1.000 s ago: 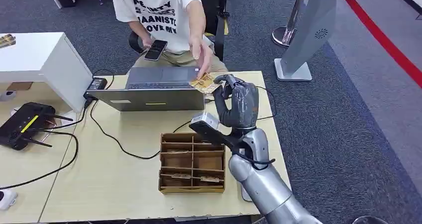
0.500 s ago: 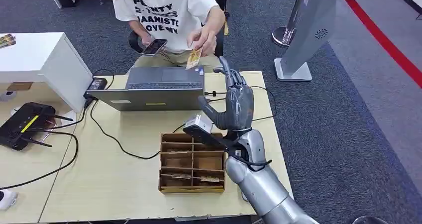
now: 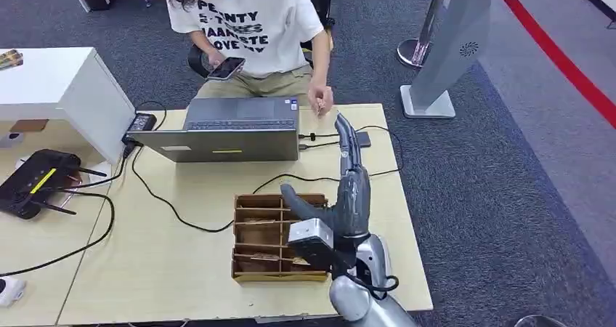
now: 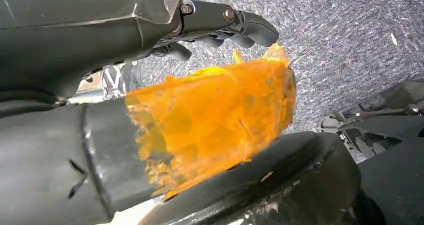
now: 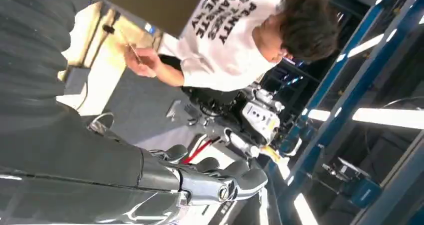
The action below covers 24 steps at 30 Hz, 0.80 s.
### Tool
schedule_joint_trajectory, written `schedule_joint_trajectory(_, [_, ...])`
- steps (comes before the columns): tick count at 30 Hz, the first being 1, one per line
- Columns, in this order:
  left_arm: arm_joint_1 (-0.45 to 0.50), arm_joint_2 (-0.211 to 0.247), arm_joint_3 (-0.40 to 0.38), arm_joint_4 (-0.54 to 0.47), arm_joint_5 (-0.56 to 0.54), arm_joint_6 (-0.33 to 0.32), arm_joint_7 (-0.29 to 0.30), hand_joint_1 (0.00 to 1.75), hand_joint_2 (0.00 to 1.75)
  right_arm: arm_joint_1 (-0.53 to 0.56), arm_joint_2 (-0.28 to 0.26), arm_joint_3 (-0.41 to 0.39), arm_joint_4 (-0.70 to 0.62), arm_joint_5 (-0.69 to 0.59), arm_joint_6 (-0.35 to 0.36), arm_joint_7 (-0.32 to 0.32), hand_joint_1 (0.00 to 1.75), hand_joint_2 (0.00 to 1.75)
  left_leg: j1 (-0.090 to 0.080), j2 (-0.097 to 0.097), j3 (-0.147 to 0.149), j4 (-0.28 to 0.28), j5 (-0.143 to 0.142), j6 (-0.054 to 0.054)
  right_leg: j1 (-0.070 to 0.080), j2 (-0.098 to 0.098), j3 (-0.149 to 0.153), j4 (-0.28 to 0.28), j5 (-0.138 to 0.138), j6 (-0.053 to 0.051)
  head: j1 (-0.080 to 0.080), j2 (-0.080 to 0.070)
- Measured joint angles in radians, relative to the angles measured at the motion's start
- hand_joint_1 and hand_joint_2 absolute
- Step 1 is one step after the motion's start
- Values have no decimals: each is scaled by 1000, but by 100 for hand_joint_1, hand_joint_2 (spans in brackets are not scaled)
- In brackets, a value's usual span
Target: Pass the card to the sensor for recognition and then transmit it.
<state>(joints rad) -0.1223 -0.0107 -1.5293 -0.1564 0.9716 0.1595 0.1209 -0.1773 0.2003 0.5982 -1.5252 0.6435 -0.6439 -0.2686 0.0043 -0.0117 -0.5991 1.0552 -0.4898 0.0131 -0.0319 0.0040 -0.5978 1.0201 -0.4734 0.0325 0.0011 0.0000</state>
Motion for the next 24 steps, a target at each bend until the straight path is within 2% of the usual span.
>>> schedule_joint_trajectory(2, [2, 0, 1, 0, 8, 2, 0, 0, 0, 34, -15, 14, -21, -7, 1, -6, 0, 175, 0, 0, 0, 0, 0, 0, 0, 0, 0, 0, 0, 0, 0, 0])
schedule_joint_trajectory(5, [5, 0, 2, 0, 14, 2, 0, 0, 0, 70, -32, 29, -40, -6, 2, -14, 14, 175, 0, 0, 0, 0, 0, 0, 0, 0, 0, 0, 0, 0, 0, 0])
schedule_joint_trajectory(7, [7, 0, 2, 0, 16, 2, 0, 0, 0, 87, -43, 39, -44, 0, 2, -14, 44, 175, 0, 0, 0, 0, 0, 0, 0, 0, 0, 0, 0, 0, 0, 0])
schedule_joint_trajectory(8, [9, 0, 2, 0, 16, 2, 0, 0, 0, 93, -48, 43, -46, 1, 2, -14, 49, 175, 0, 0, 0, 0, 0, 0, 0, 0, 0, 0, 0, 0, 0, 0])
schedule_joint_trajectory(9, [11, 0, 2, 0, 16, 2, 0, 0, 0, 98, -52, 45, -45, 7, 3, -14, 72, 175, 0, 0, 0, 0, 0, 0, 0, 0, 0, 0, 0, 0, 0, 0])
schedule_joint_trajectory(10, [12, 0, 2, 0, 18, 2, 0, 0, 0, 100, -56, 48, -44, 11, 5, -14, 75, 175, 0, 0, 0, 0, 0, 0, 0, 0, 0, 0, 0, 0, 0, 0])
schedule_joint_trajectory(11, [12, 0, 2, 0, 19, 2, 0, 0, 0, 102, -59, 52, -43, 16, 5, -13, 91, 175, 0, 0, 0, 0, 0, 0, 0, 0, 0, 0, 0, 0, 0, 0])
schedule_joint_trajectory(12, [12, 0, 2, 0, 19, 2, 0, 0, 0, 103, -62, 56, -42, 19, 5, -13, 120, 175, 0, 0, 0, 0, 0, 0, 0, 0, 0, 0, 0, 0, 0, 0])
schedule_joint_trajectory(13, [12, 0, 2, 0, 19, 3, 0, 0, 0, 103, -64, 61, -39, 27, 5, -10, 129, 175, 0, 0, 0, 0, 0, 0, 0, 0, 0, 0, 0, 0, 0, 0])
schedule_joint_trajectory(17, [12, 0, 2, 0, 25, 4, 0, 0, 0, 96, -75, 75, -23, 37, 8, -7, 143, 175, 0, 0, 0, 0, 0, 0, 0, 0, 0, 0, 0, 0, 0, 0])
schedule_joint_trajectory(24, [12, 0, 2, 0, 32, 8, -5, 0, 0, 72, -98, 95, 23, 45, 9, 3, 141, 175, 0, 0, 0, 0, 0, 0, 0, 0, 0, 0, 0, 0, 0, 0])
